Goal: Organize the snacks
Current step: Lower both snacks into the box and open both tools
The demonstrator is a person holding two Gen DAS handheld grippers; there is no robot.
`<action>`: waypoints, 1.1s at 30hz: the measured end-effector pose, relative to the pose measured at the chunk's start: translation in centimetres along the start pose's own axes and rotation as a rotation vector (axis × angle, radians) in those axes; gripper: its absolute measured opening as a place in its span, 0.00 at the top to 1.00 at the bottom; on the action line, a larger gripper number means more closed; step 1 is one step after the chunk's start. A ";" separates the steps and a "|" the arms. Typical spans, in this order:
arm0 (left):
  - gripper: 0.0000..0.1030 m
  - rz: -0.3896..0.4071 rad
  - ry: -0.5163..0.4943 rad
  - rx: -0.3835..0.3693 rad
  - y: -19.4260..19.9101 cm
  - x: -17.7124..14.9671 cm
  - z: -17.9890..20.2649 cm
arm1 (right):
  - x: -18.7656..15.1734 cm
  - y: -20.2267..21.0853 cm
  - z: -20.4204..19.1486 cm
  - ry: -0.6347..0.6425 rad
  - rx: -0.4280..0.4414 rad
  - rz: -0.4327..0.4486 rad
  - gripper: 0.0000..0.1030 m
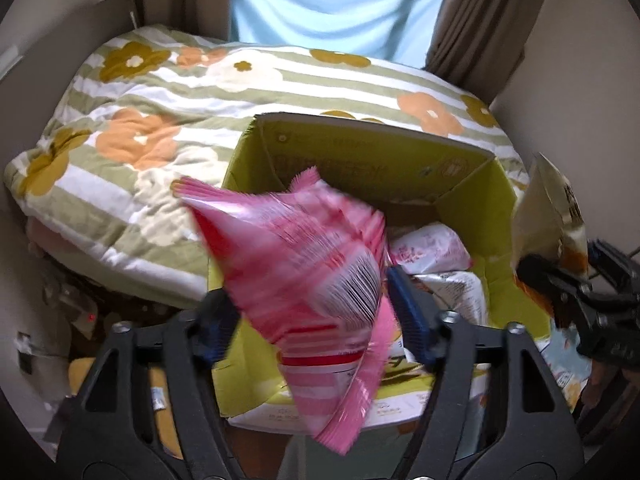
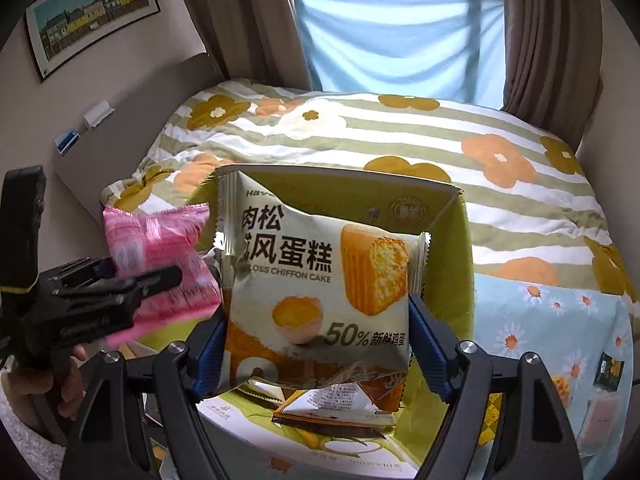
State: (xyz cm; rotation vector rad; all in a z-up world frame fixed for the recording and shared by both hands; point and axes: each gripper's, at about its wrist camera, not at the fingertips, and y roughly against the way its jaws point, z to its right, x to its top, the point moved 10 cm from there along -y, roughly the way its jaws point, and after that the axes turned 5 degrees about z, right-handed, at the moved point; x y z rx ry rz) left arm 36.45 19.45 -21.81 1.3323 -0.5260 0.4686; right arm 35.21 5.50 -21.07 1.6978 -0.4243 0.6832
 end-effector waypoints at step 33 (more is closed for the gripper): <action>0.00 0.063 0.033 0.038 3.0 0.2 -1.2 | -2.9 -1.3 -2.0 0.104 0.043 -0.037 0.01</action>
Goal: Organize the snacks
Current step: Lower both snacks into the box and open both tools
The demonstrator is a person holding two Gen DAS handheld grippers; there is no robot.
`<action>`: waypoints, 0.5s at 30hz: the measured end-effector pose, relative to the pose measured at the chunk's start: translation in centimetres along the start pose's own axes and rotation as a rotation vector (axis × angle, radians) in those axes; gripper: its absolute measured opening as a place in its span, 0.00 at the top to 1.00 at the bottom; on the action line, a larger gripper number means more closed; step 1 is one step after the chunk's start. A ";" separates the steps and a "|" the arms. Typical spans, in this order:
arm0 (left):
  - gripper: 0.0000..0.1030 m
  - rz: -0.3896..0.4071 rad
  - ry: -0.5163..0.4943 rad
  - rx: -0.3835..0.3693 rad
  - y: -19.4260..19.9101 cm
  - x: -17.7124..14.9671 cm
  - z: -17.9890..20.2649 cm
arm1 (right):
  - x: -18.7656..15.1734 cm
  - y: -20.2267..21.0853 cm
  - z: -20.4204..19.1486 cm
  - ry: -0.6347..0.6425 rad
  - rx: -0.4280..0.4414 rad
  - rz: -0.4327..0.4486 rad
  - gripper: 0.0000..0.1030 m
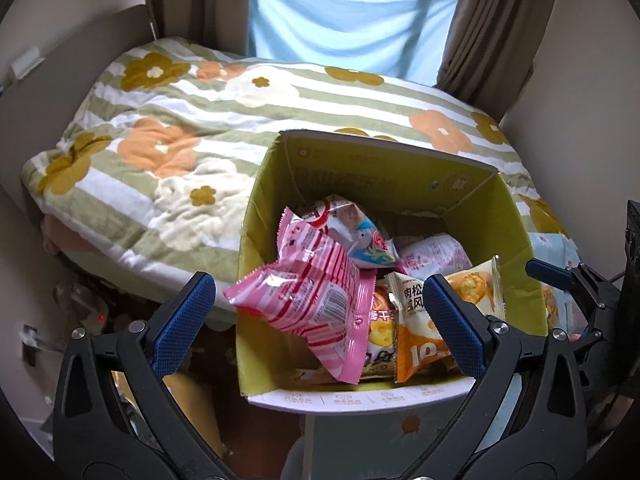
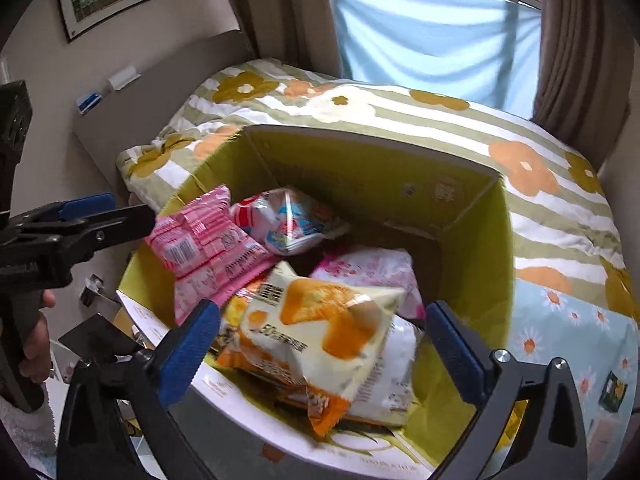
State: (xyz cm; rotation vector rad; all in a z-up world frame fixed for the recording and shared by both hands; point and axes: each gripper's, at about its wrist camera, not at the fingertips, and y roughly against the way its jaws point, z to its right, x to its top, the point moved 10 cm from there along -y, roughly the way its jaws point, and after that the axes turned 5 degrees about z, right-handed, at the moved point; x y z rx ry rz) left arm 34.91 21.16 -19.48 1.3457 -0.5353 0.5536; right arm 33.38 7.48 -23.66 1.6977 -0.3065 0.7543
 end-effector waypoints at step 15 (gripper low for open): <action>0.00 0.020 -0.026 -0.045 0.8 0.1 1.1 | -0.8 3.5 1.3 -0.069 -0.079 0.009 0.01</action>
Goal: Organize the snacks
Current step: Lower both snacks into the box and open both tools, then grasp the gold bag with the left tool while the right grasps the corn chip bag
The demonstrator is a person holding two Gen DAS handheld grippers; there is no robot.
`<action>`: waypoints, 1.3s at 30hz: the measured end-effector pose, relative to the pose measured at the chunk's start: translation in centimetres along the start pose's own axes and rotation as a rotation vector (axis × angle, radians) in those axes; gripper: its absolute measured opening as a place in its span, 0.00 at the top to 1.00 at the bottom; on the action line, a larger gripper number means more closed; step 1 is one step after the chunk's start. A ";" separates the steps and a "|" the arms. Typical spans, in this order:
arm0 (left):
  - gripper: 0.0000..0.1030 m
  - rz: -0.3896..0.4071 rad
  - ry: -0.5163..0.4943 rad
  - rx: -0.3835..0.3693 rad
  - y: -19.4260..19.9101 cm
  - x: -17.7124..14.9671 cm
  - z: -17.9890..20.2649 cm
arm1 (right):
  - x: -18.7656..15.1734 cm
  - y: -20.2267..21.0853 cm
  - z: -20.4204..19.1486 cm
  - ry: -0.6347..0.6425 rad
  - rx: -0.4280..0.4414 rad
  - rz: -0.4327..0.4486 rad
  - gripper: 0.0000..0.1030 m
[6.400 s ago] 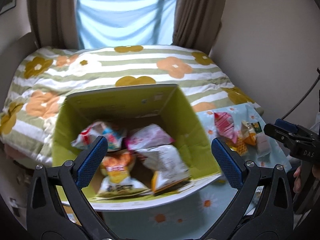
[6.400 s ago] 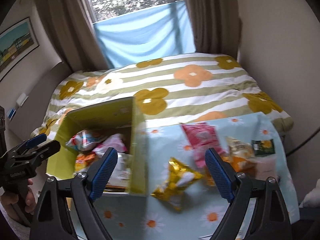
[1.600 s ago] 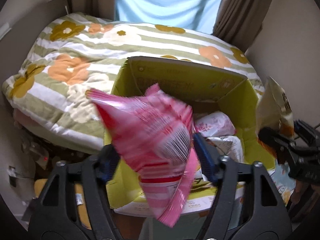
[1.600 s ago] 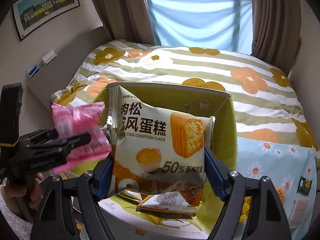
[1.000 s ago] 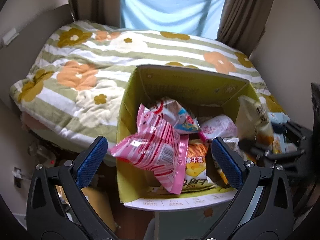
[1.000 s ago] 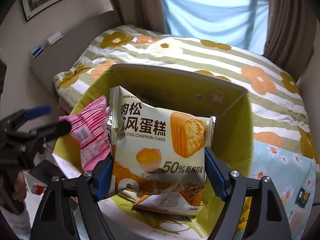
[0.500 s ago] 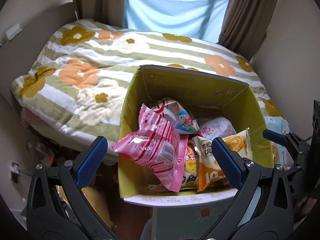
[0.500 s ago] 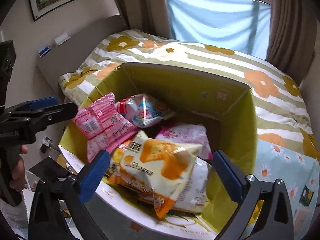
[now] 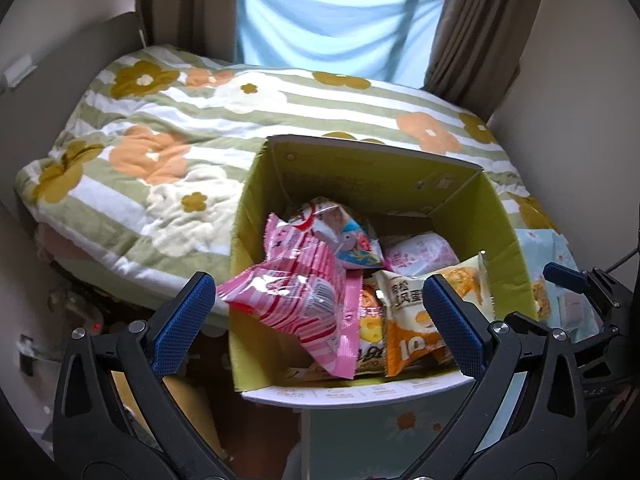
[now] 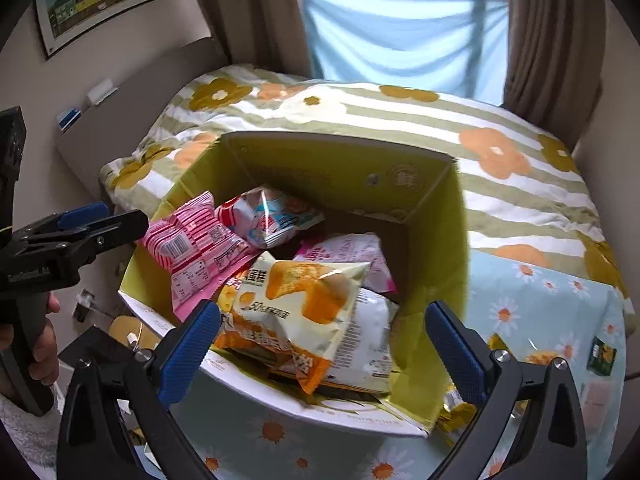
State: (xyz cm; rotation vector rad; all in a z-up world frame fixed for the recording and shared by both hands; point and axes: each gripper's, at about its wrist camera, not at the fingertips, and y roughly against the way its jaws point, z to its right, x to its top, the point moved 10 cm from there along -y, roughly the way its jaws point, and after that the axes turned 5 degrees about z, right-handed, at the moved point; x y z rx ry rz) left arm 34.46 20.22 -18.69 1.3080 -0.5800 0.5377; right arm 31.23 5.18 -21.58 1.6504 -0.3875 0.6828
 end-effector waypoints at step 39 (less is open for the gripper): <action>0.00 -0.179 -0.305 -0.055 -1.7 -13.0 32.8 | -20.0 13.2 22.0 -0.196 -0.052 -0.195 0.01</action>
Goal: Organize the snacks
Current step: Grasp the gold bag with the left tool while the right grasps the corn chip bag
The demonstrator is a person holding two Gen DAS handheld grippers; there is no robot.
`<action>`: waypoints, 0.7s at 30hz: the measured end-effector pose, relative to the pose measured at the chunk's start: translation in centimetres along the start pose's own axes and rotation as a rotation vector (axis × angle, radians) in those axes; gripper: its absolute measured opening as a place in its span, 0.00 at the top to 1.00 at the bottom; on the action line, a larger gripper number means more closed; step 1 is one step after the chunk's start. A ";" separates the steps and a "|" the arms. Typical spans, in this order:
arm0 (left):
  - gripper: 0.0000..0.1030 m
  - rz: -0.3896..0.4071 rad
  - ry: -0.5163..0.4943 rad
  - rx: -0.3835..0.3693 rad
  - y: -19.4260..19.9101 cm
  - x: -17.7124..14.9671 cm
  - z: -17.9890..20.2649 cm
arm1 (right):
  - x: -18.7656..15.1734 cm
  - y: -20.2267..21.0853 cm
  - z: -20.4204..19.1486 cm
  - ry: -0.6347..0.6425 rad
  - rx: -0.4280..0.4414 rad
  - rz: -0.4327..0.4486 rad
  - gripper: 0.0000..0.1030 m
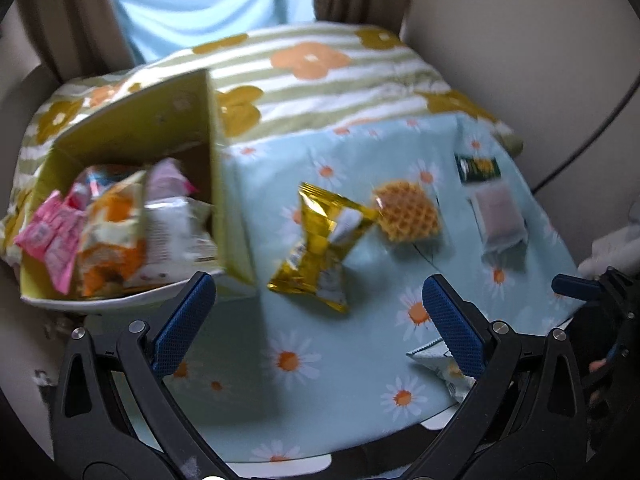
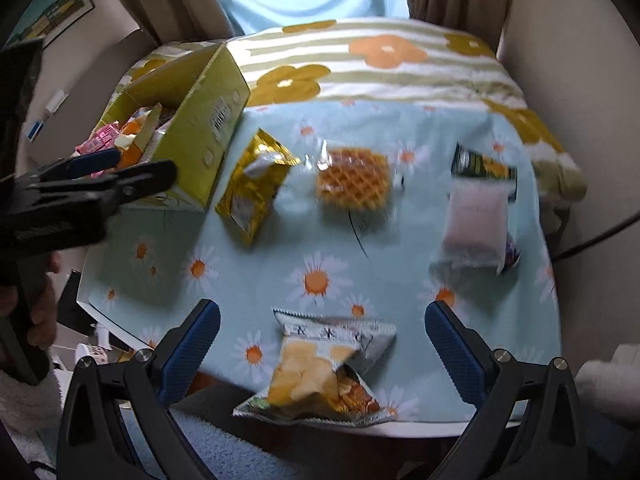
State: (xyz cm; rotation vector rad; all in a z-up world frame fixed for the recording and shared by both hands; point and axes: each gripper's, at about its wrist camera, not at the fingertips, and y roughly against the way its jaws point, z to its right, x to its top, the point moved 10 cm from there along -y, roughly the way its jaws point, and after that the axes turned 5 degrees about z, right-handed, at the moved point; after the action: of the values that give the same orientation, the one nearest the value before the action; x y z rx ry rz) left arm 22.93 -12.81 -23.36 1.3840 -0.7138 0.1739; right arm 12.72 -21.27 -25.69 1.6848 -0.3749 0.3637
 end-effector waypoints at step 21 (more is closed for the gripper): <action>0.13 -0.245 -0.363 0.082 -13.5 0.1 2.7 | -4.6 -6.2 1.7 -0.164 -0.027 -0.183 0.01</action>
State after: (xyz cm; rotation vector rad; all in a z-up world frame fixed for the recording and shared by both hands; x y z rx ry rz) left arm 28.99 -18.16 -34.53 1.5879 -0.8332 -0.2503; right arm 11.43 -21.92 -33.48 1.7118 -0.3417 0.0853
